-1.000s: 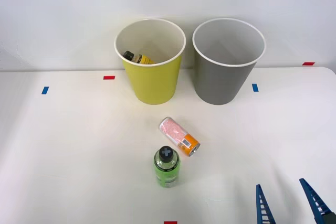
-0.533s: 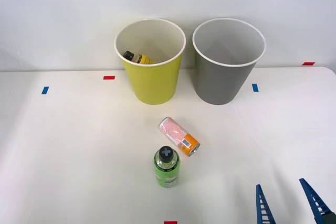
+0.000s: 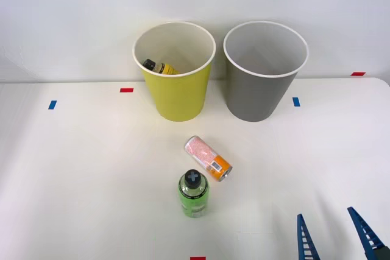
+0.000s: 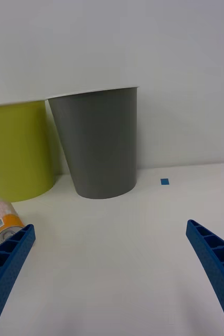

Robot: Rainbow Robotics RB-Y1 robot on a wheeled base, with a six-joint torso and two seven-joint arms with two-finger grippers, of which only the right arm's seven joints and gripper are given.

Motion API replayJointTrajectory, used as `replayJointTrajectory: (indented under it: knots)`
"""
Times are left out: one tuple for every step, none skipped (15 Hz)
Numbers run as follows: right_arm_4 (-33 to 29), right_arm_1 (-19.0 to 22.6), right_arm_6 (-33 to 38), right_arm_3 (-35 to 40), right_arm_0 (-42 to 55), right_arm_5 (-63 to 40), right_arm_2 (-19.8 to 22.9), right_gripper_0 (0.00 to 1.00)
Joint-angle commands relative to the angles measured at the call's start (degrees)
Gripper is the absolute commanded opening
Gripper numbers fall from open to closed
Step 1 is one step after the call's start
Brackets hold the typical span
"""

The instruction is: Put cans in the gray bin, plastic bottles in the light green bin

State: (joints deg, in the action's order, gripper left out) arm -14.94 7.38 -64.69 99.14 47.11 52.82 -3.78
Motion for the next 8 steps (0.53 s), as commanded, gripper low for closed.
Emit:
replayJointTrajectory:
  knots:
    - [0.00, 0.00, 0.00, 0.00, 0.00, 0.00, 0.00, 1.00]
    - [0.00, 0.00, 0.00, 0.00, 0.00, 0.00, 0.00, 1.00]
    - [0.00, 0.00, 0.00, 0.00, 0.00, 0.00, 0.00, 1.00]
    - [0.00, 0.00, 0.00, 0.00, 0.00, 0.00, 0.00, 1.00]
    - [0.00, 0.00, 0.00, 0.00, 0.00, 0.00, 0.00, 1.00]
    - [0.00, 0.00, 0.00, 0.00, 0.00, 0.00, 0.00, 1.00]
    - [0.00, 0.00, 0.00, 0.00, 0.00, 0.00, 0.00, 1.00]
    - [0.00, 0.00, 0.00, 0.00, 0.00, 0.00, 0.00, 1.00]
